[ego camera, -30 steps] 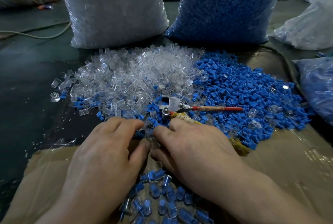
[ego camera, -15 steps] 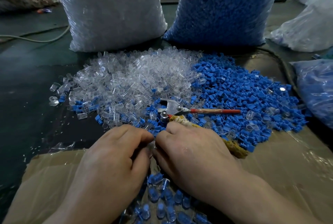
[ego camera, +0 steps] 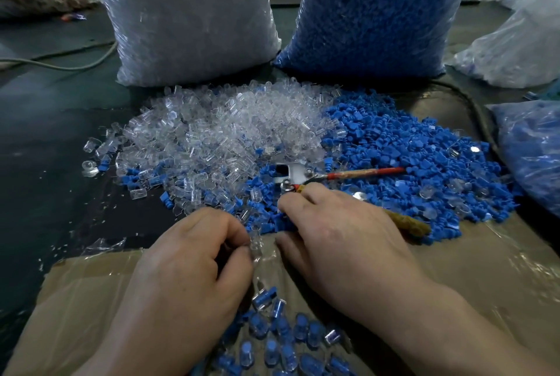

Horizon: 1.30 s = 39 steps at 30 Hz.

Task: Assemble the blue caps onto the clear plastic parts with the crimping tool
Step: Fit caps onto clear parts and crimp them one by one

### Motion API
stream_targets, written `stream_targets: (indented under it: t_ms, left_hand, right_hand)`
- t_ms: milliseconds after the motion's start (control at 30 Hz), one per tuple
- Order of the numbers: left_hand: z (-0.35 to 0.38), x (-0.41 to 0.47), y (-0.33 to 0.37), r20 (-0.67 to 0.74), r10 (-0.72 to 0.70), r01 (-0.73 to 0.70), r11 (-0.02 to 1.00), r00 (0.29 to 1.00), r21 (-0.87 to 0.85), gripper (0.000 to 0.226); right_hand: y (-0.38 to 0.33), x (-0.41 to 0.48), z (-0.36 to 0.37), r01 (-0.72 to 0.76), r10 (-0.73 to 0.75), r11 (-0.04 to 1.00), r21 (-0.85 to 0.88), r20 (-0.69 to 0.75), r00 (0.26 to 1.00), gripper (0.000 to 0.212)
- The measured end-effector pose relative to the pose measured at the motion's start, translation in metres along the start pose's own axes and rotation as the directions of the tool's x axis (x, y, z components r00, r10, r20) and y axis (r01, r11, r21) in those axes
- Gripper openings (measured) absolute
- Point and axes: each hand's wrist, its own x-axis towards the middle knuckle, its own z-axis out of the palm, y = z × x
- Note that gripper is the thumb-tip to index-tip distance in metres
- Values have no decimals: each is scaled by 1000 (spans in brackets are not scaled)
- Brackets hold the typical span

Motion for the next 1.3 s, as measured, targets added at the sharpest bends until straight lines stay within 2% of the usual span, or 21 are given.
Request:
stream_targets:
  t_ms: [133,200,333,433,467,633,800,1033,1200,1300]
  left_hand:
    - [0,-1,1,2,-3,3,1000,1000,-23,15]
    - [0,-1,2,13,-10,11,1000,1000,-20,14]
    - [-1,-1,5,22,-21,21,1000,1000,-22,14]
    - [-1,1,5,7,-38,38,998,999,-51,13]
    - [-1,1,5,-2,-48,48,997,999,-68,12]
    - [1,-1,5,-22,-125,118,972,992,-202,12]
    - [-1,-2,4,-11,-150,142,955,989,-260,14]
    - [0,0,4,15,-146,145,949,989,-281,16]
    - [-1,-1,3,12,-128,127,955,992,-269,17]
    - [0,0,4,5,-120,117,960,993,-253,17]
  right_hand:
    - [-2,4,4,-13,18,996,-91,55,998,40]
    - [-4,6,8,-12,23,993,-118,88,996,37]
    - [-1,7,10,-7,16,992,-129,72,997,15]
    - [4,5,14,-8,16,991,-131,56,998,27]
    - [5,5,13,-12,18,993,-119,47,999,29]
    - [7,3,9,-1,1,1000,-10,-12,1000,16]
    - [8,3,5,17,-13,992,126,-32,999,28]
    - [1,1,2,-21,25,999,-37,97,995,20]
    - [5,-2,-3,-42,43,999,-11,123,991,8]
    - [2,-2,1,-32,32,999,-11,78,996,21]
